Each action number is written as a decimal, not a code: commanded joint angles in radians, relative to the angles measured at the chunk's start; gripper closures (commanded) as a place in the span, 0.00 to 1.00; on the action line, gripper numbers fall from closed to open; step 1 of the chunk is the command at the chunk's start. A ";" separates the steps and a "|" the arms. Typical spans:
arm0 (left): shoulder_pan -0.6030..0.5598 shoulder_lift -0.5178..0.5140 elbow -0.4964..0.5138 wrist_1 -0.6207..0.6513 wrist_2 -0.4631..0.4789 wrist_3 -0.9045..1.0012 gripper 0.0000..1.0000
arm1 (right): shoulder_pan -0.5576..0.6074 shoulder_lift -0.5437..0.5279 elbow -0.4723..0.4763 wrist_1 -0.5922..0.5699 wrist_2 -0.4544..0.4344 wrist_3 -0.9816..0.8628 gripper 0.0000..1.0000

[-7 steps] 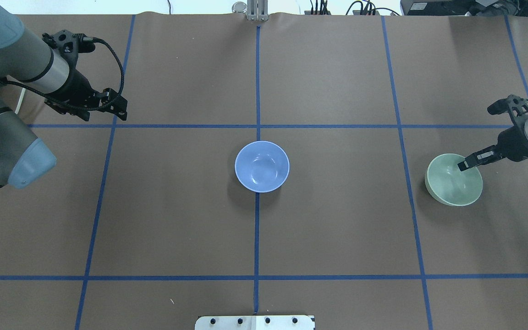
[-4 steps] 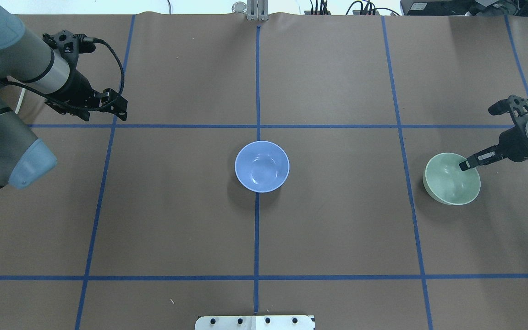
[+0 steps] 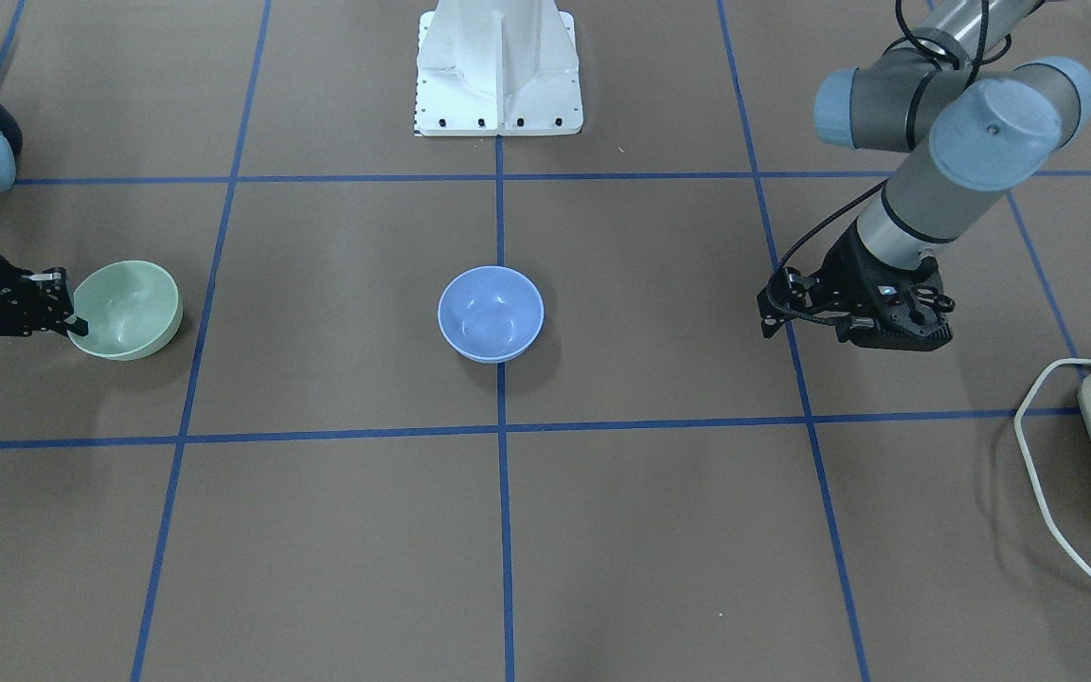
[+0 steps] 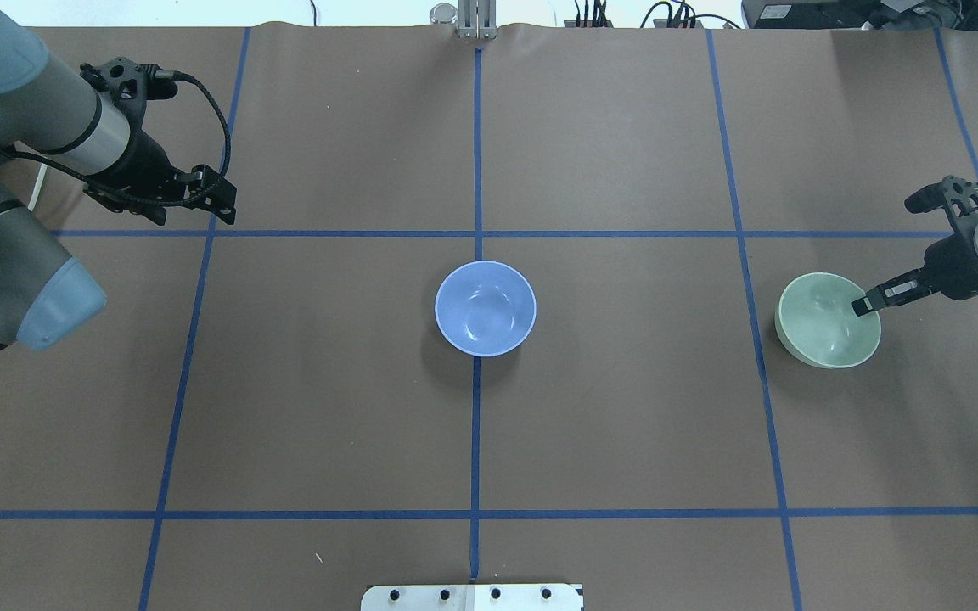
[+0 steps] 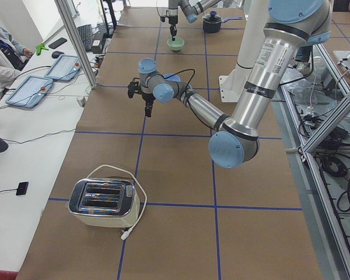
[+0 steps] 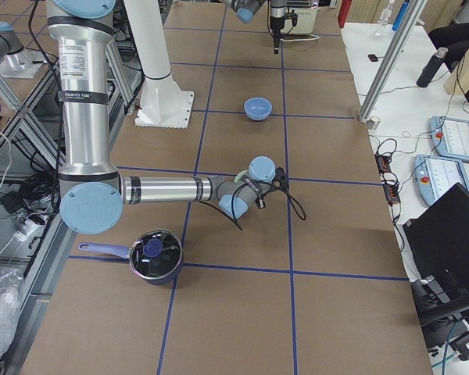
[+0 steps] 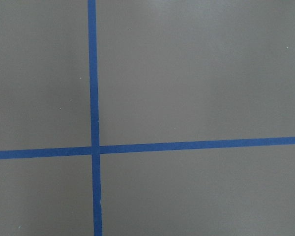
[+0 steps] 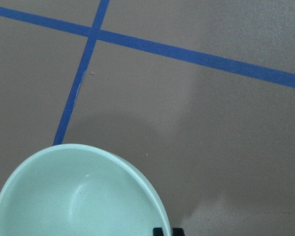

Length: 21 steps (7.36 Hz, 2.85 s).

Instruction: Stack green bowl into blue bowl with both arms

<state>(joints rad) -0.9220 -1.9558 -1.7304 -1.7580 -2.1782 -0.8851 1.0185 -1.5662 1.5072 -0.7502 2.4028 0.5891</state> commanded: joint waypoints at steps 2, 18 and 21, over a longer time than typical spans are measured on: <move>0.000 0.000 -0.001 0.000 0.000 0.000 0.03 | 0.000 0.003 0.005 -0.001 0.004 0.005 0.85; -0.159 0.075 0.042 0.017 -0.011 0.327 0.03 | -0.260 0.471 0.199 -0.426 -0.235 0.494 0.85; -0.159 0.078 0.052 0.015 -0.011 0.327 0.03 | -0.325 0.543 0.194 -0.509 -0.310 0.495 0.85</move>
<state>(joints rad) -1.0809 -1.8784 -1.6819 -1.7420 -2.1891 -0.5594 0.7234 -1.0431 1.7036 -1.2399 2.1250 1.0821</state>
